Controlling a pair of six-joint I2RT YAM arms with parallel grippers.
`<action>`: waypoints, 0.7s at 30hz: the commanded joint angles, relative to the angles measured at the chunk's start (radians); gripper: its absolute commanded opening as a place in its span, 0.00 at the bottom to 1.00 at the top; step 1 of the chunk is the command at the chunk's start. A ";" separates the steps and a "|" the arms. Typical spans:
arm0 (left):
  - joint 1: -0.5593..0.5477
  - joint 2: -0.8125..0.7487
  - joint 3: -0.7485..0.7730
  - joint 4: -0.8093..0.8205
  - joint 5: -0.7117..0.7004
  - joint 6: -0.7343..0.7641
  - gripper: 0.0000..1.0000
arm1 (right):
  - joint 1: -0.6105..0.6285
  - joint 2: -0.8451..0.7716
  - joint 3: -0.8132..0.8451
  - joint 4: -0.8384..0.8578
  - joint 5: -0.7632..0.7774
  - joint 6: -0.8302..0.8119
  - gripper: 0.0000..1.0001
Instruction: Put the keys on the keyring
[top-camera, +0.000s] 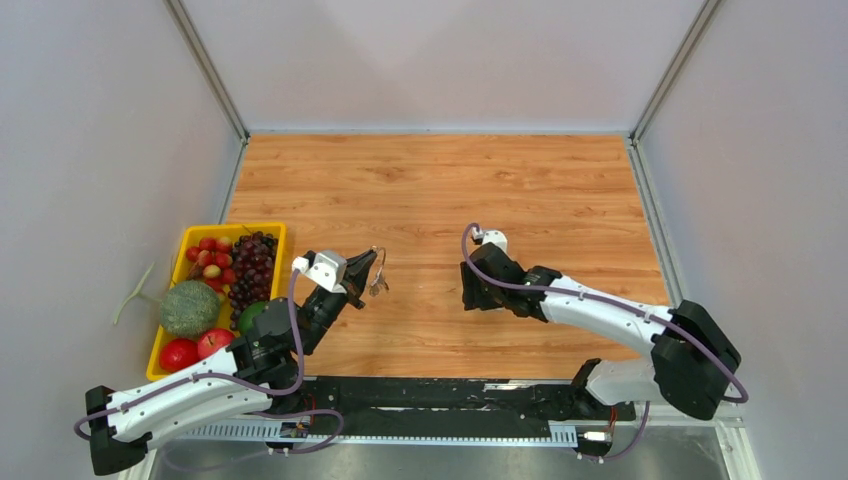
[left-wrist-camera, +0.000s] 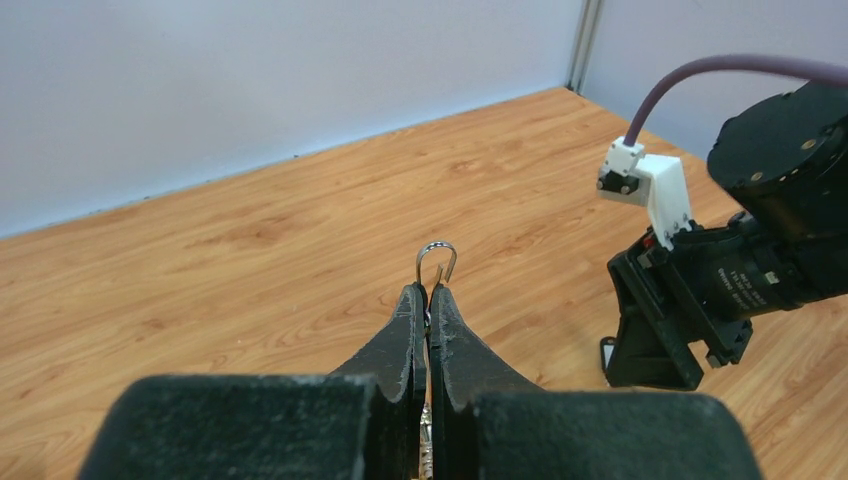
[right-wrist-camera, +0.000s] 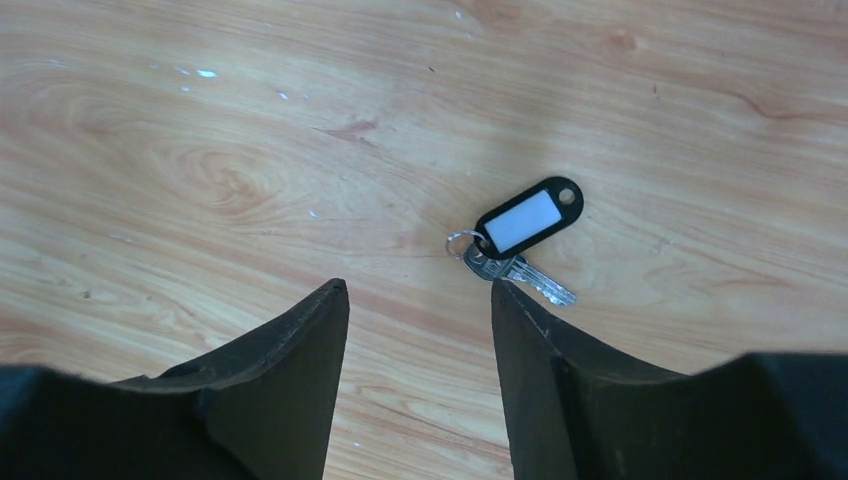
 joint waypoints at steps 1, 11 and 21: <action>0.002 -0.008 0.001 0.034 0.012 -0.007 0.00 | -0.002 0.064 0.030 -0.033 0.043 0.044 0.58; 0.002 -0.011 -0.001 0.032 0.015 -0.031 0.00 | -0.002 0.203 0.092 -0.032 0.064 0.066 0.62; 0.003 -0.010 -0.001 0.032 0.016 -0.033 0.00 | -0.003 0.262 0.104 -0.032 0.082 0.084 0.63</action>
